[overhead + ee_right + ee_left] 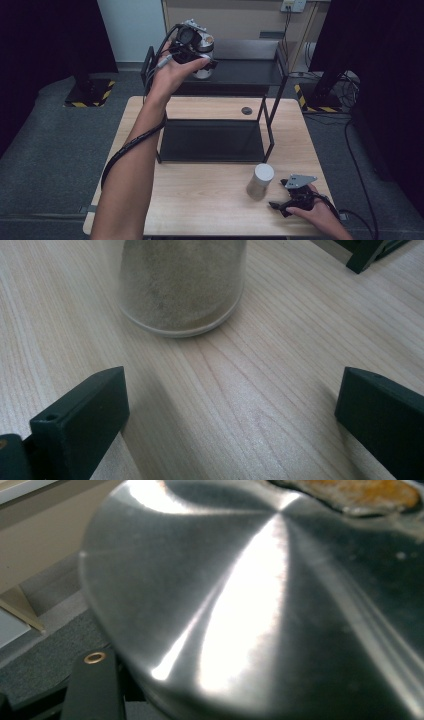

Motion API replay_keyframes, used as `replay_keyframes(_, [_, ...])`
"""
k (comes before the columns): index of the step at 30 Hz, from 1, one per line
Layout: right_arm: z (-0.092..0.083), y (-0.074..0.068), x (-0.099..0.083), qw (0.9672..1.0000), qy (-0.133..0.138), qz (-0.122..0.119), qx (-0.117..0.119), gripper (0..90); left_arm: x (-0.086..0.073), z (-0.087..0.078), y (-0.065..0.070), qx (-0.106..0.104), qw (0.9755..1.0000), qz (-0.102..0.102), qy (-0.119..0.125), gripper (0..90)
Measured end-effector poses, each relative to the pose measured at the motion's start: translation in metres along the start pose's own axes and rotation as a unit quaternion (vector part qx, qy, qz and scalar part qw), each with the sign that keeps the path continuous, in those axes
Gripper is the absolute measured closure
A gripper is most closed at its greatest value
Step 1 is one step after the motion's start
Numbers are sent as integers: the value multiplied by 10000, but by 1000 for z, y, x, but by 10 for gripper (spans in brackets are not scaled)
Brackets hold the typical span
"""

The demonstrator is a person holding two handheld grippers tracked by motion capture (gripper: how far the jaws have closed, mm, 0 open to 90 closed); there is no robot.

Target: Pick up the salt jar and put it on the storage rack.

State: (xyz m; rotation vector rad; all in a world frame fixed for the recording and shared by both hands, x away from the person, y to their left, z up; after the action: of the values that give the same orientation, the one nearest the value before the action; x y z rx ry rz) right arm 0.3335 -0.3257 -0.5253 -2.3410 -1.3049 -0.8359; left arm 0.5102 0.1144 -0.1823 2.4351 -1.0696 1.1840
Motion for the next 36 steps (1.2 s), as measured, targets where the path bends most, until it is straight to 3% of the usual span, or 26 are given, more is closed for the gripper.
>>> replay_keyframes(9, [0,0,0,10000,-1,0,-1,18,-3,10,-7,24,9999,-151,-77,301])
replay_keyframes(11, [0,0,0,10000,-1,1,-2,18,-4,11,-8,34,9998,-105,-138,300])
replay_keyframes(22, [0,0,0,10000,-1,-1,-2,18,-8,12,-16,-97,9989,-446,-116,299])
replay_keyframes(31, [0,0,0,10000,0,-6,-5,18,-8,14,-17,-135,9990,-420,-55,298])
replay_keyframes(36, [0,0,0,10000,-1,-5,-6,18,-7,12,-14,-39,9991,-405,-128,265])
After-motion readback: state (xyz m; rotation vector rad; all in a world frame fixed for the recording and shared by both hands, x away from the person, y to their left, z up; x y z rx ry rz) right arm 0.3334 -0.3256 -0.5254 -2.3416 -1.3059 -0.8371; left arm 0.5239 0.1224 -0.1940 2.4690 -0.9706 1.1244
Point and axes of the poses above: each handheld gripper's, and its own axes: z roughly forward along the jaws, x roughly out of its top, y roughly to its right, the point moved 10 cm from there along z, roughly forward along the jaws, and after that the axes turned 7 degrees about -y, right-handed, at the moved point
